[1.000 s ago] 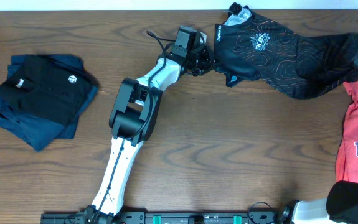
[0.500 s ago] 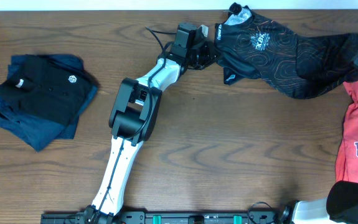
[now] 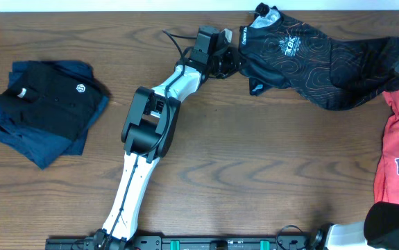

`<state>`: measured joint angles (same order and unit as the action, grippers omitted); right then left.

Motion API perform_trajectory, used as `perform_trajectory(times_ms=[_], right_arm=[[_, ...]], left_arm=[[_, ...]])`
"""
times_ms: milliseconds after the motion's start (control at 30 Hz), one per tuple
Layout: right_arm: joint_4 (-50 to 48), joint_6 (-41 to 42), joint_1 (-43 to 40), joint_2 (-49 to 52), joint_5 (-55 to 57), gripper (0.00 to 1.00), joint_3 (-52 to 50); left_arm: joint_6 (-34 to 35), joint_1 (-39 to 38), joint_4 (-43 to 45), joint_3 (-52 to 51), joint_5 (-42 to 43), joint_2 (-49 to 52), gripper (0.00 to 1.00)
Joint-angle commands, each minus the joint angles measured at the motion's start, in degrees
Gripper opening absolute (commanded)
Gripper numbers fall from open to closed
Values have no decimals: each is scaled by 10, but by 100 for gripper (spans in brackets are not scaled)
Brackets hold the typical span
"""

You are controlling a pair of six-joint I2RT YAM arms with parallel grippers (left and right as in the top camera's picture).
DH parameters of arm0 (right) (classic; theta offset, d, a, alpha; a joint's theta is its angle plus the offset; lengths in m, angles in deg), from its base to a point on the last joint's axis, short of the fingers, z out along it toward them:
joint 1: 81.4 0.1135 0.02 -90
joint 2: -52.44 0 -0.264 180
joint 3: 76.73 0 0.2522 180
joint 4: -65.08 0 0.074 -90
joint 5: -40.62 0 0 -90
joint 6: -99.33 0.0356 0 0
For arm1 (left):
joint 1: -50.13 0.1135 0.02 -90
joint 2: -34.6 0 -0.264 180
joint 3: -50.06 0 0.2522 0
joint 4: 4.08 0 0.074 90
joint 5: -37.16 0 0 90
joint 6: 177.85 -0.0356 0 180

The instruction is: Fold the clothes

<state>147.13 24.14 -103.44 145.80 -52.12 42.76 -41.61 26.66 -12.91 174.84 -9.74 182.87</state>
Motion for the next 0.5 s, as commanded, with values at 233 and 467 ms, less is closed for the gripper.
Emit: perform_trajectory(times_ms=[233,467], right_arm=[[1,-8,4,-4,4,1,1],[1,-8,4,-4,4,1,1]], left_arm=[[-17,4,-1,-2,-52,-20,17],[-17,4,10,-2,-67,-20,10]])
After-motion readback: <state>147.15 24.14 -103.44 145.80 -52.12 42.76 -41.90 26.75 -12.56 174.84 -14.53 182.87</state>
